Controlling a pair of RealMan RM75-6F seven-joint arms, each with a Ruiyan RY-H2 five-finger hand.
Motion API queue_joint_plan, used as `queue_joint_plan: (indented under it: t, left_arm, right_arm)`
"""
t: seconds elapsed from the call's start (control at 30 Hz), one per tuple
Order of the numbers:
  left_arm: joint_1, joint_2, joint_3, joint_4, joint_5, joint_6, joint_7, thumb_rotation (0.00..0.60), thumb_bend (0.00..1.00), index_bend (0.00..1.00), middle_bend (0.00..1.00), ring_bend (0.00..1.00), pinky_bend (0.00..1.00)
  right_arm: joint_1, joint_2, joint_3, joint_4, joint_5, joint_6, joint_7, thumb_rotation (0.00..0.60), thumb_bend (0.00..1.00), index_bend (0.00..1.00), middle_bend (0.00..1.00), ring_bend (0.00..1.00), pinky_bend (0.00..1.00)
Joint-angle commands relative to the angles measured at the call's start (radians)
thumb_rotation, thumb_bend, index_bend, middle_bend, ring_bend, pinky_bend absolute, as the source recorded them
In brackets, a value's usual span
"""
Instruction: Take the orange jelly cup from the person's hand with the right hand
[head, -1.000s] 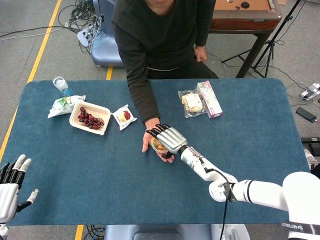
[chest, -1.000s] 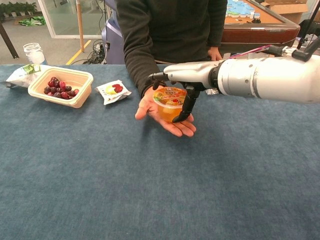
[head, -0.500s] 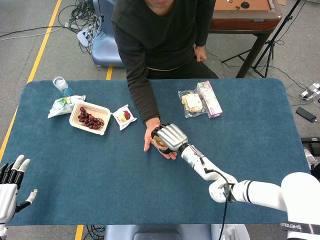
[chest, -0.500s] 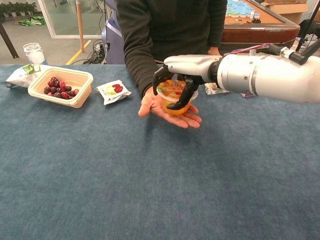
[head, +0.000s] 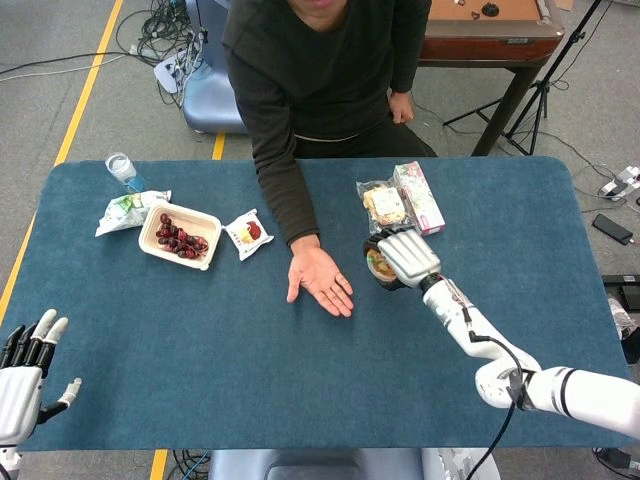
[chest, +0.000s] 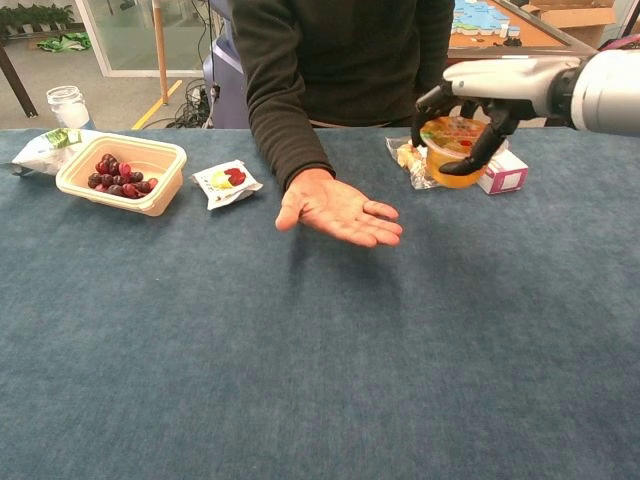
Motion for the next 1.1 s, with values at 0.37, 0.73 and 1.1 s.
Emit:
queue_joint_plan:
  t: [0.37,0.73,1.1]
  left_arm:
    - [-0.003,-0.007,0.001,0.004,-0.001,-0.007,0.003,0.600,0.30,0.02,0.00,0.00,0.00]
    - [-0.005,-0.008,0.001,0.000,-0.001,-0.011,0.010,0.600,0.30,0.02,0.00,0.00,0.00]
    - [-0.005,-0.005,0.000,-0.002,-0.003,-0.009,0.011,0.600,0.30,0.02,0.00,0.00,0.00]
  right_arm:
    - [-0.056,-0.100,-0.072,0.248,-0.050,-0.083,0.123,0.600,0.51,0.50,0.37,0.24,0.49]
    - [-0.078,-0.135,-0.093,0.296,-0.102,-0.097,0.142,0.600,0.50,0.07,0.09,0.02,0.16]
    - [-0.126,-0.013,-0.095,0.134,-0.114,-0.016,0.098,0.600,0.50,0.00,0.00,0.00,0.05]
